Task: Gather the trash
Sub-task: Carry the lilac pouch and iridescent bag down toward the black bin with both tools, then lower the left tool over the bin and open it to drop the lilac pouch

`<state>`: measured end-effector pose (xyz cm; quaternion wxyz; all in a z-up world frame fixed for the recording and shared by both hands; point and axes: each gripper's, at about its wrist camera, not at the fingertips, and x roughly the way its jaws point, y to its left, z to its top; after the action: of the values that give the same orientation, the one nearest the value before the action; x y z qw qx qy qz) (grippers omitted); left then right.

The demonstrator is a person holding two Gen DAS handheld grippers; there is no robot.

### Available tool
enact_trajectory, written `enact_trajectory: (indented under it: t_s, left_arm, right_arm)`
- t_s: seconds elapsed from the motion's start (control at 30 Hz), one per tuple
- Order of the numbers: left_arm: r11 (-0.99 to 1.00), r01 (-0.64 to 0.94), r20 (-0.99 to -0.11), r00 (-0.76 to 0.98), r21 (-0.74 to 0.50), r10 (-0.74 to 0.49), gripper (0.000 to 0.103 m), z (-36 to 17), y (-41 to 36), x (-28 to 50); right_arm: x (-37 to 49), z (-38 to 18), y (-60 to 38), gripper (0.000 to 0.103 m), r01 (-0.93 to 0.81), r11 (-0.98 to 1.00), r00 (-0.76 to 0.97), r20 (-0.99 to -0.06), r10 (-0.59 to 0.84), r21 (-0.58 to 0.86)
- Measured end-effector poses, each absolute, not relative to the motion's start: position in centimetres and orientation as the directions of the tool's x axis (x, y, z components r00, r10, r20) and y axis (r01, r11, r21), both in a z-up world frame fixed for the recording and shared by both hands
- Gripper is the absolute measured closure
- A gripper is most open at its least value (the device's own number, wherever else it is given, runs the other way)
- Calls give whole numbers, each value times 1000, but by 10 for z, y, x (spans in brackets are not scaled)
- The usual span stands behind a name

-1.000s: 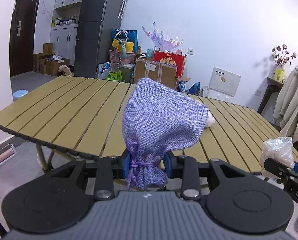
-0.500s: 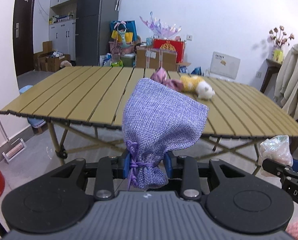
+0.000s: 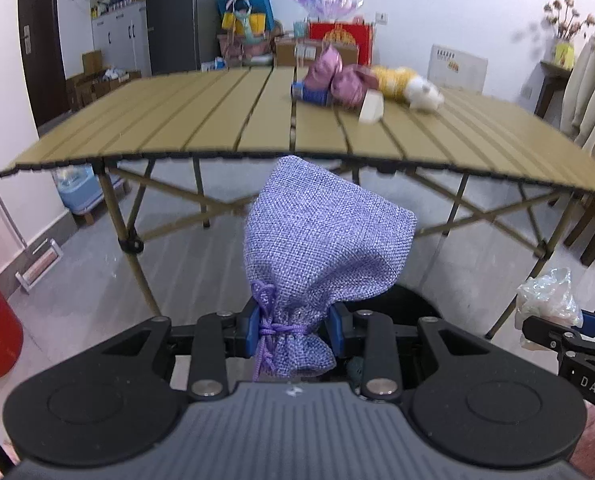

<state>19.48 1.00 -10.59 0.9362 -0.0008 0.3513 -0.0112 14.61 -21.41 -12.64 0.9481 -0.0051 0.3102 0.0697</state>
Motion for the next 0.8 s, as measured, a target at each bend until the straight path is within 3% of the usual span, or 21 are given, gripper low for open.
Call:
enact_trajectory:
  t_s: [0.5,0.8]
  left_arm:
    - [999,3,-814,580,42,33,70,-203,17,225]
    - [998,-8,-841,538,59,54,70,-216,20,234]
  right_arm:
    - [170,-192,-223,69,-88,996,695,-714,82,29]
    - [184,-221,-242,69,-23,999,627,-778,42,35]
